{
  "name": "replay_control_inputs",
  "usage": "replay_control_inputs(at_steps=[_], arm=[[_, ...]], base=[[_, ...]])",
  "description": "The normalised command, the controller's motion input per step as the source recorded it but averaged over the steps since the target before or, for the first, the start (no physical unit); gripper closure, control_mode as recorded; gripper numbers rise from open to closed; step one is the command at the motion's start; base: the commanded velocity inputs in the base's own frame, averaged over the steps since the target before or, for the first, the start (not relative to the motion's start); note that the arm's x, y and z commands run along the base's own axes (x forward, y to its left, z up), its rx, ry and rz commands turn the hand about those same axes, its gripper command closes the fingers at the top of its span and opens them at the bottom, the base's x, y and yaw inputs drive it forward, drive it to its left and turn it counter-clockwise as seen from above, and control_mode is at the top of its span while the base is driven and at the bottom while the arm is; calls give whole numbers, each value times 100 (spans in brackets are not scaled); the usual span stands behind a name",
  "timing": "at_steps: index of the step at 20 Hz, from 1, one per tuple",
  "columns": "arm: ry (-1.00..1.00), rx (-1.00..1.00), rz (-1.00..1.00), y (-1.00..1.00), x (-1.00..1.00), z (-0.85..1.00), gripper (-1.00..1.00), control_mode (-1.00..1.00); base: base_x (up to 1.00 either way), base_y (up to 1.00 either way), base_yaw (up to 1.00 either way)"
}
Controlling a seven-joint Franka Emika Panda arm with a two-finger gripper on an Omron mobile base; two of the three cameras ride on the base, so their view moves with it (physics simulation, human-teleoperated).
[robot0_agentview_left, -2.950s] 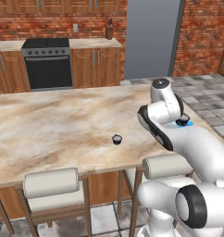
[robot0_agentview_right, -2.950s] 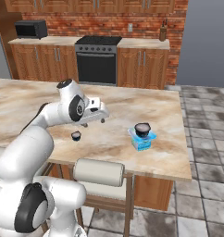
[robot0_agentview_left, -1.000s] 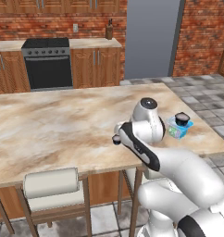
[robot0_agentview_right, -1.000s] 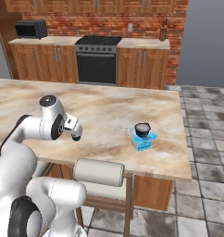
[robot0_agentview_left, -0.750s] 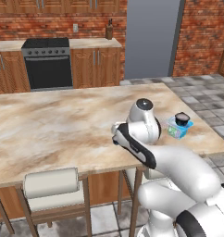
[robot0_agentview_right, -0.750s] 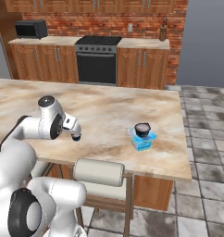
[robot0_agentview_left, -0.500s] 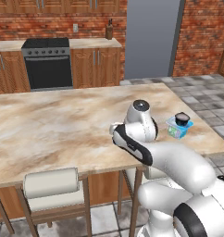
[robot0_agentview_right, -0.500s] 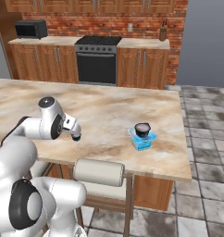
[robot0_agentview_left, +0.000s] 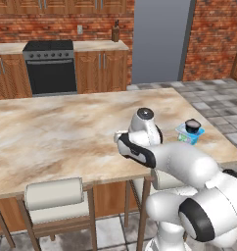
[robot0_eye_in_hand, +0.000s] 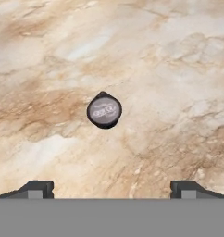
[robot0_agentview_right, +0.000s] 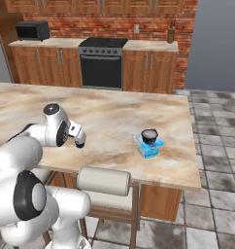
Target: Stack the yogurt containers by placing the smaller containers on top of the larger containers.
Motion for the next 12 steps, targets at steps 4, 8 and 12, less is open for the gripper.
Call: replay_control_inputs(at_steps=[4,8,12], arm=[[0,1,0,0,23,-5,-100,-100],[0,0,0,0,15,-10,-100,-100],[2,0,0,0,10,-14,-100,-100]], base=[[0,0,0],[0,0,0],[0,0,0]])
